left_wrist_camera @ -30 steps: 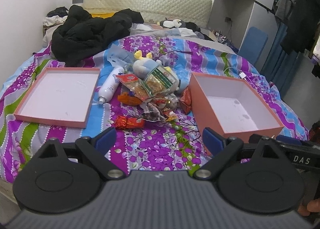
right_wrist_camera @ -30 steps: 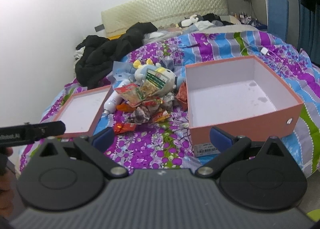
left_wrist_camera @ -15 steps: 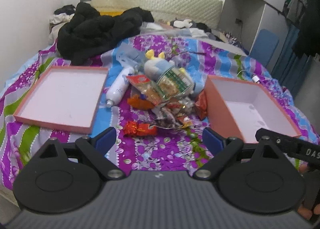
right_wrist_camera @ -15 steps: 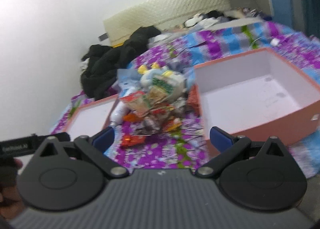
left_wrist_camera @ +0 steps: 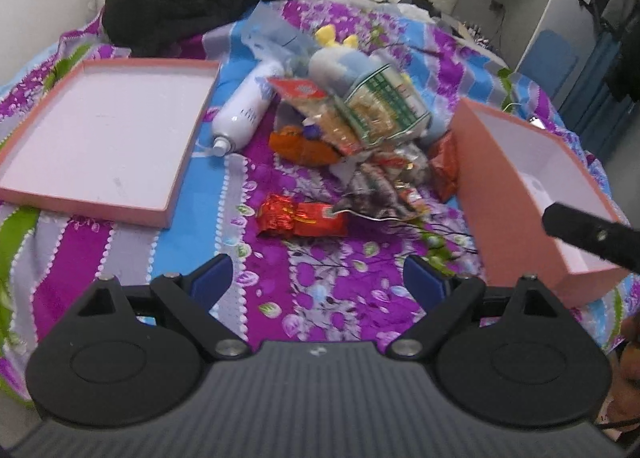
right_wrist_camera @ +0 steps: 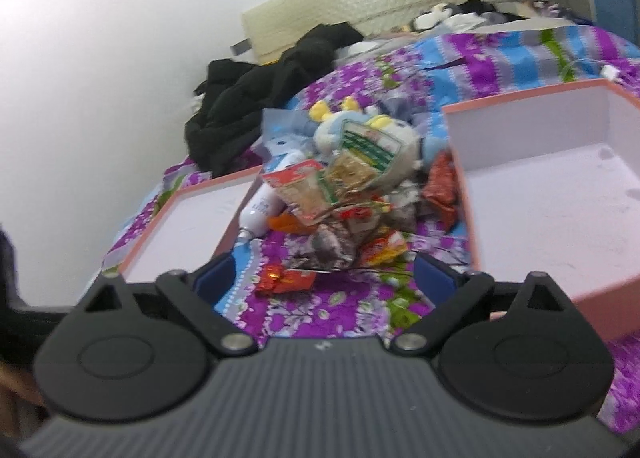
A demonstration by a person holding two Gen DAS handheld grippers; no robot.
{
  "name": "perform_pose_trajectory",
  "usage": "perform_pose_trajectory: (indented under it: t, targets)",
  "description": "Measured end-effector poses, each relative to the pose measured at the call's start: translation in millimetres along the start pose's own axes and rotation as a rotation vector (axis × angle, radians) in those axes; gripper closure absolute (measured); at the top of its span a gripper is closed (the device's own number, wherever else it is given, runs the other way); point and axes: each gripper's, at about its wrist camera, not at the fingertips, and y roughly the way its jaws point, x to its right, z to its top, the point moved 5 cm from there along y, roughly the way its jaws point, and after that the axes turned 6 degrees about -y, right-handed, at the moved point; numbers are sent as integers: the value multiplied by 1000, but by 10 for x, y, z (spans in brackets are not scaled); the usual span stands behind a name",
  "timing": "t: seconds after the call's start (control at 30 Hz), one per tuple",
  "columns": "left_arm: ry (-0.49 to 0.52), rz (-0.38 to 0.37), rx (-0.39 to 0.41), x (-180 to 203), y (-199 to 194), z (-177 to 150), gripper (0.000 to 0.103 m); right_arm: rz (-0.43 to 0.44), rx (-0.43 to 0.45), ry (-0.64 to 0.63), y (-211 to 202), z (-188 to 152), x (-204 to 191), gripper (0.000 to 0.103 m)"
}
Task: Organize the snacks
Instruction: 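Reach the left tool down and grasp the red foil candy, then grasp a clear snack bag with the right tool while the left carries candy to the pink box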
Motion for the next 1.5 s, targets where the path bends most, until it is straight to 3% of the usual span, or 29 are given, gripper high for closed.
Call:
perform_pose_trajectory:
  t: [0.1,0.3,0.47,0.57,0.77,0.93,0.97,1.2,1.5]
  targets:
    - [3,3,-26,-136,298,31,9,49,-8,-3,221,52,-39,17]
    - [-28,5,-75,-349,811,107,14,30,-77,-21,787,70,-48,25]
    - [-86,5,-93,-486,1156,178,26,14,-122,-27,1219,45,26,25]
    - [-111,-2,-114,-541,1368,212,27,-41,-126,-12,1479,41,117,25]
    - [-85,11,-127,-572,1623,215,31,-33,-200,43,1921,-21,220,24]
    - [-25,12,-110,-496,1733,232,46,-1,-251,53,2164,-103,194,25]
    - [-12,13,-108,-471,1736,227,52,5,-262,55,2196,-121,192,25]
    - [-9,17,-89,-433,1684,200,60,32,-265,28,2154,-148,125,47]
    - [29,65,-70,-321,1396,74,63,33,-234,10,1725,-137,106,51]
